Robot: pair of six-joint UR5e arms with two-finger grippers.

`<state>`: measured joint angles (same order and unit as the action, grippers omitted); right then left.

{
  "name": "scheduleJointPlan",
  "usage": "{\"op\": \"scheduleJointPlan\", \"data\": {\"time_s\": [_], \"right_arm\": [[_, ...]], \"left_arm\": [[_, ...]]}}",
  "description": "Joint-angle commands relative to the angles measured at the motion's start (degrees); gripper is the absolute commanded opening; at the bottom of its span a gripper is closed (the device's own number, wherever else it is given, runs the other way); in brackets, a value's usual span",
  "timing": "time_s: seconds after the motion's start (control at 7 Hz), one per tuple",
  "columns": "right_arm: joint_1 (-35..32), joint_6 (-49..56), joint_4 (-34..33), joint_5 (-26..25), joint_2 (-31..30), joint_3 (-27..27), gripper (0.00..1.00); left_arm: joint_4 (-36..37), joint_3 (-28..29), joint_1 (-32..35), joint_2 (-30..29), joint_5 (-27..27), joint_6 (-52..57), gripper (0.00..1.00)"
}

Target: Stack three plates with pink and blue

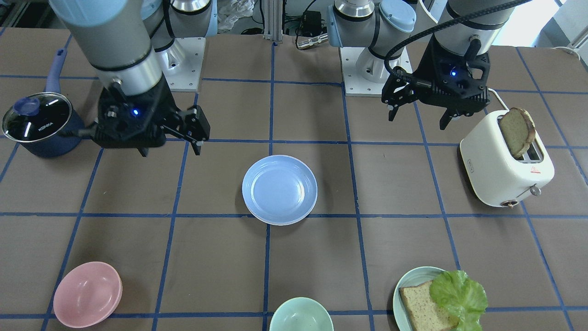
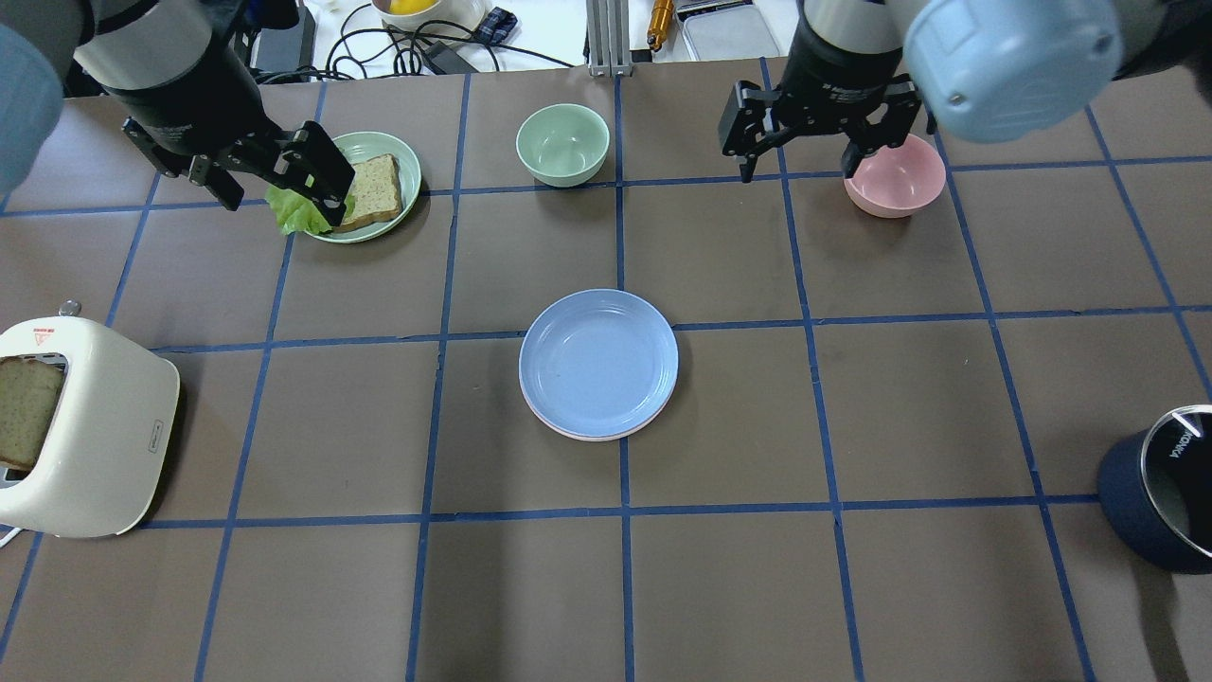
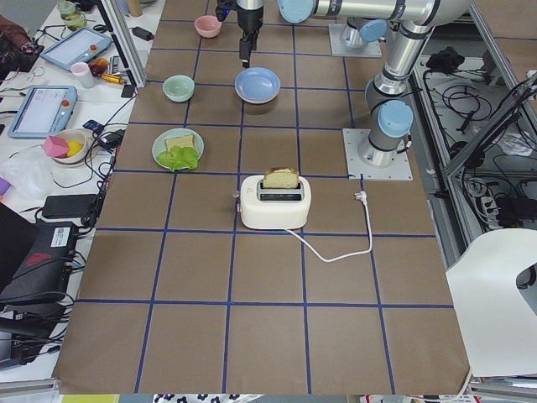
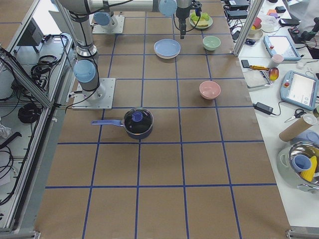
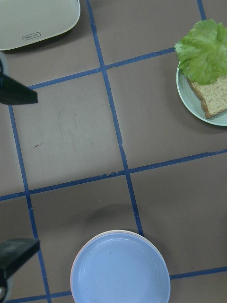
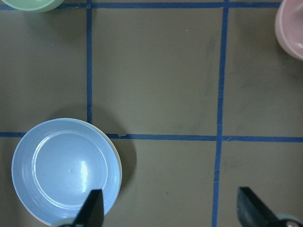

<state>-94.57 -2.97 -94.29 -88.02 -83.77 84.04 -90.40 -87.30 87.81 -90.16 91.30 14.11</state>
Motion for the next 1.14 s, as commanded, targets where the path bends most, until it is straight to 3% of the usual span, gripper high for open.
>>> {"op": "scheduleJointPlan", "data": {"time_s": [0.0,0.29,1.0], "right_arm": [[6.6,8.0,7.4,0.0,-8.2,2.4,1.00],[7.4,8.3,0.9,0.0,-13.5,9.8,1.00],[7.4,8.0,1.2,-1.7,-13.7,8.8,1.00]], "left_arm": [[0.0,-0.1,0.0,0.4,0.3,0.0,1.00],[0.0,0.5,0.0,0.2,0.5,0.2,1.00],[0.0,0.9,0.0,-0.1,0.4,0.2,1.00]]}}
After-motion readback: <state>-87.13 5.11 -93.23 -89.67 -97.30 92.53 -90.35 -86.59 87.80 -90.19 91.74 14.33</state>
